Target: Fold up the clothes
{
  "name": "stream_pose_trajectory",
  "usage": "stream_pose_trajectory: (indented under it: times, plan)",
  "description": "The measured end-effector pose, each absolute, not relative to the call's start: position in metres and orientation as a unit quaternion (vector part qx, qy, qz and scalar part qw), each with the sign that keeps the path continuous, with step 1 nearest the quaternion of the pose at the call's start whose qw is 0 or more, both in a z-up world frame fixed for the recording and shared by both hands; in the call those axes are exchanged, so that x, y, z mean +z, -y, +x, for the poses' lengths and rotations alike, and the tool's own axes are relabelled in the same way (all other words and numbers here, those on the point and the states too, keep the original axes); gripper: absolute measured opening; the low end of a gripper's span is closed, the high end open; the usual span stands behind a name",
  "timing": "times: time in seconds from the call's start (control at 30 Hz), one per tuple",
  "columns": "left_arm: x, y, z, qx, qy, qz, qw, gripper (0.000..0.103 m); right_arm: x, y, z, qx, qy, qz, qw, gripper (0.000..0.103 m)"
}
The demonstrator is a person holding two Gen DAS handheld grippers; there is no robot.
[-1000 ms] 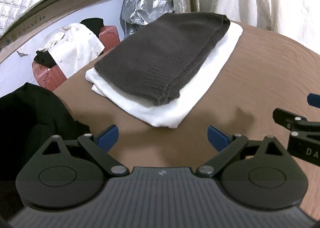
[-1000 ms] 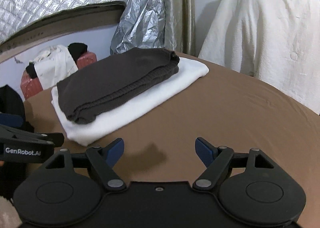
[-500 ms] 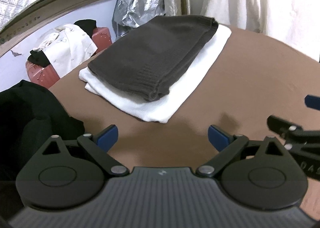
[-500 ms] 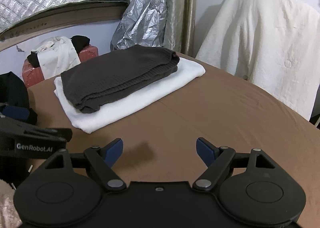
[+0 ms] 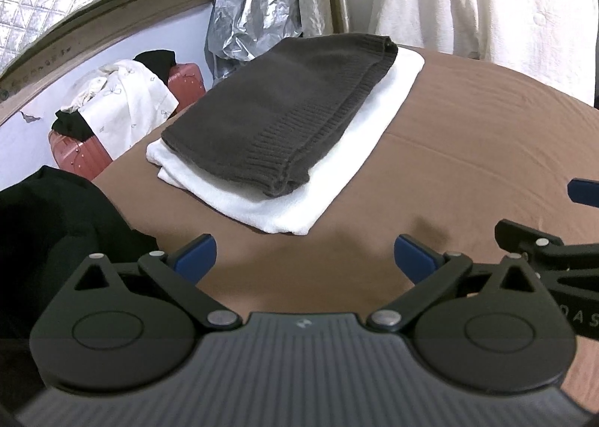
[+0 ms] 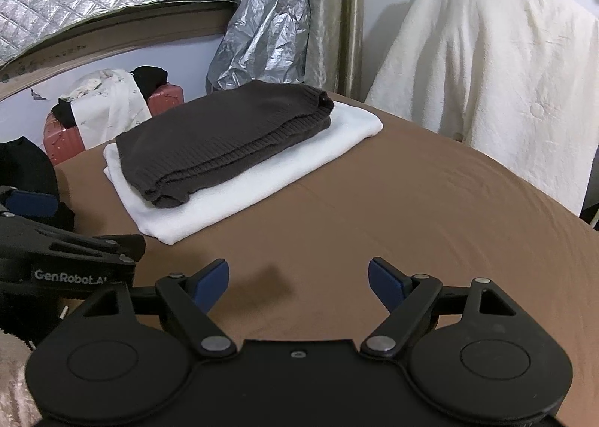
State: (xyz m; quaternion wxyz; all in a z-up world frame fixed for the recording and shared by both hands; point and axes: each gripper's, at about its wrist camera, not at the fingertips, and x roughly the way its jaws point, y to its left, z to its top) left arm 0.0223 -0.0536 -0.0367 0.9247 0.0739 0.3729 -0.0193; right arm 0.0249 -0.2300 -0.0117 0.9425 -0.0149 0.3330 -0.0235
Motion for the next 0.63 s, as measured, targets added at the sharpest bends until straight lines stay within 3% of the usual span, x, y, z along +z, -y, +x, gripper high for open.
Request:
stream_pose_trajectory:
  times: [0.63]
  plan:
    - [-0.0414, 0.0519, 0.0264, -0.02, -0.386, 0.07, 0.92, 0.103, -0.0175, 0.2296, 0.0274, -0.03, -0.343, -0.021, 0.938, 0.086]
